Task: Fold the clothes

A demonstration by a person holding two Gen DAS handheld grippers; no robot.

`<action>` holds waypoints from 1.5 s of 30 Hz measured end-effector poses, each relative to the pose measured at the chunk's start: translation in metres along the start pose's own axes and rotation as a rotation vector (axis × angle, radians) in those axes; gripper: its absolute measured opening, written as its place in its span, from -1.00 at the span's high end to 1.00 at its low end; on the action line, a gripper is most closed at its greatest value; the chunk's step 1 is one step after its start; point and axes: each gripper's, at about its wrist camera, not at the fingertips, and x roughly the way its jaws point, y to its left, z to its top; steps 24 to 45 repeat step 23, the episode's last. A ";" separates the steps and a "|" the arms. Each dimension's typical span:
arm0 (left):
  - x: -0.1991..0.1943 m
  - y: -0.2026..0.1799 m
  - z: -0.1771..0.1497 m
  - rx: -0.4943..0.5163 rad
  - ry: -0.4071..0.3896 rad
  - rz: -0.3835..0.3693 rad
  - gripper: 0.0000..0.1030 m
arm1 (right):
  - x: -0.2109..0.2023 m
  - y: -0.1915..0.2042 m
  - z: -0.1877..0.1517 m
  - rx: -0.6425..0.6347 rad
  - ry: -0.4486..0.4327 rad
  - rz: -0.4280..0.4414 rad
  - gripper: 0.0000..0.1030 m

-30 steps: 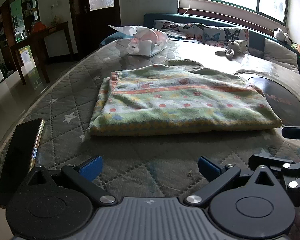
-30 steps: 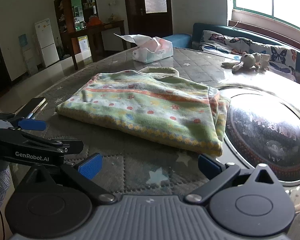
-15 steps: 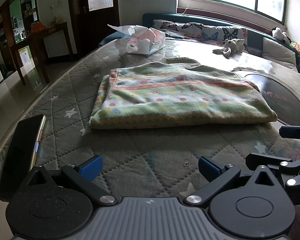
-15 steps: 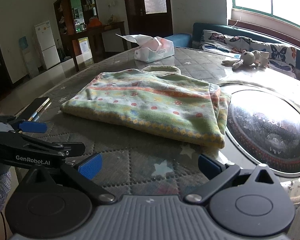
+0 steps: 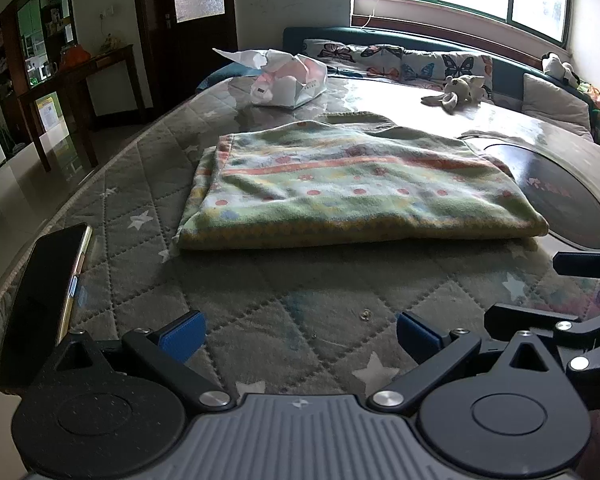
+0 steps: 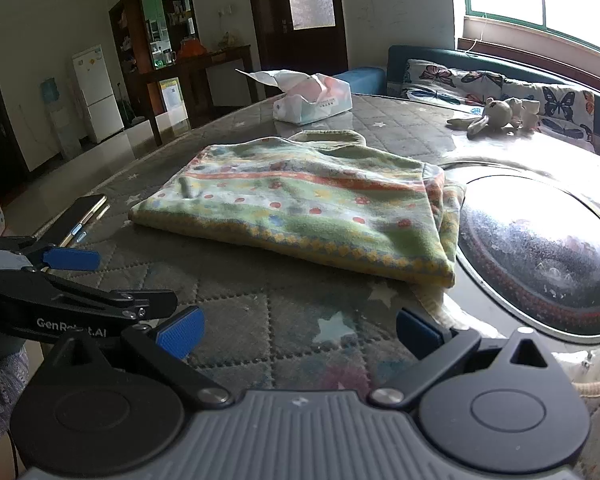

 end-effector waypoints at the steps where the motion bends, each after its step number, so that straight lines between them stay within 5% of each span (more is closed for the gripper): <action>1: 0.000 0.000 0.000 0.000 0.000 0.000 -1.00 | 0.000 0.000 0.000 0.000 -0.001 0.000 -1.00; 45: 0.001 -0.003 0.001 0.001 -0.023 -0.007 -1.00 | 0.000 0.000 -0.004 0.014 0.001 0.004 -1.00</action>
